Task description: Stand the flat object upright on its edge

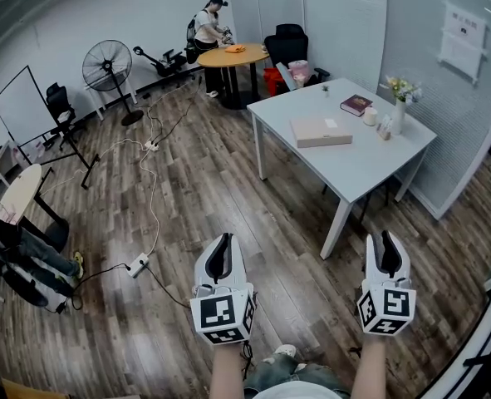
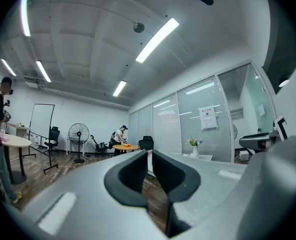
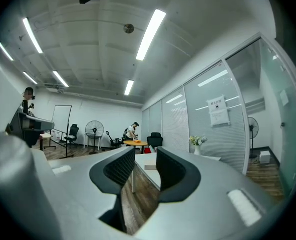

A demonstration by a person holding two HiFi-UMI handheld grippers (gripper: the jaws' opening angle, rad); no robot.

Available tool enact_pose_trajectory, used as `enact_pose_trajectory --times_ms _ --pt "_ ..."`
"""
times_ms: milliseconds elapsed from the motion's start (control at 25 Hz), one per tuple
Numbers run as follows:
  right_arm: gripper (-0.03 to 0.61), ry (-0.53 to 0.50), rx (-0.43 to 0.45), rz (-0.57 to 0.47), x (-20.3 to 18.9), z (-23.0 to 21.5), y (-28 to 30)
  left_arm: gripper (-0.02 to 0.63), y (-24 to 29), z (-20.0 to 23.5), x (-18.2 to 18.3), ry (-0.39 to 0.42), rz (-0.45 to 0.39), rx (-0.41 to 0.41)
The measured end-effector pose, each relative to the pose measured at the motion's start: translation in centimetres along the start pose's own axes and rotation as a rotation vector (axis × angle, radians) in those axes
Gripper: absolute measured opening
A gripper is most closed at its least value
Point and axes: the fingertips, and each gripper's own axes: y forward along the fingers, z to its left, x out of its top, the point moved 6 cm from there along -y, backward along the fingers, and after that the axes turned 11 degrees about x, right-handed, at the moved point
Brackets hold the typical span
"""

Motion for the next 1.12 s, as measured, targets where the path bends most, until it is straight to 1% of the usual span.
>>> enact_pose_trajectory --times_ms 120,200,280,400,480,600,840,1120 --pt "0.213 0.013 0.001 -0.008 -0.3 0.1 0.9 0.111 1.3 0.3 -0.2 -0.007 -0.016 0.0" --pt "0.264 0.024 0.009 -0.015 -0.4 0.2 1.4 0.204 2.1 0.5 -0.3 -0.012 -0.034 0.002" --pt "0.297 0.031 0.022 -0.012 -0.6 0.3 2.0 0.273 2.8 0.6 -0.5 -0.008 -0.037 -0.003" --pt "0.36 0.031 0.04 0.002 -0.9 0.4 3.0 0.323 3.8 0.8 -0.8 0.005 -0.018 -0.007" --pt "0.38 0.027 0.045 0.012 -1.1 0.4 3.7 0.339 4.5 0.9 -1.0 0.008 -0.007 -0.006" --pt "0.393 0.025 0.049 0.026 -1.3 0.3 5.1 0.345 5.6 1.1 -1.2 0.013 0.008 -0.001" --pt "0.402 0.022 0.078 0.047 -1.9 -0.5 8.8 0.344 8.5 1.1 -2.2 0.009 0.028 0.019" --pt "0.406 0.018 0.092 0.051 -2.7 -3.6 15.1 0.345 15.0 0.8 -2.9 0.008 0.027 0.051"
